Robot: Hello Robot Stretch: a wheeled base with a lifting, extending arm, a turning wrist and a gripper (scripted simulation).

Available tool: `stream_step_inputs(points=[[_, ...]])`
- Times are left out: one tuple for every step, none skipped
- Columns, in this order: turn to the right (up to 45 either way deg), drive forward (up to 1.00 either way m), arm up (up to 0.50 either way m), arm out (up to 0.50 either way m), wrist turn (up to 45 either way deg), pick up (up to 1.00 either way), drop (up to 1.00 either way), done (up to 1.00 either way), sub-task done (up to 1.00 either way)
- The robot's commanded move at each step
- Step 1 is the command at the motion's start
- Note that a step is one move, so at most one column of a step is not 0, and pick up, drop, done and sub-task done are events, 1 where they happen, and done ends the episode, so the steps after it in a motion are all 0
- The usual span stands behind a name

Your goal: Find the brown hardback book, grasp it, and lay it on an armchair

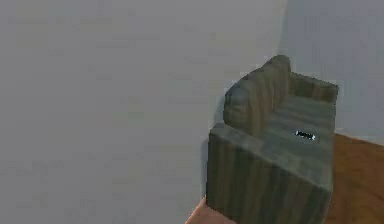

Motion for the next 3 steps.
stream_step_inputs(points=[[39.0, 0.00, 0.00, 0.00, 0.0, 0.00, 0.00, 0.00, 0.00], [45.0, 0.00, 0.00, 0.00, 0.0, 0.00, 0.00, 0.00, 0.00], [45.0, 0.00, 0.00, 0.00, 0.0, 0.00, 0.00, 0.00, 0.00]])
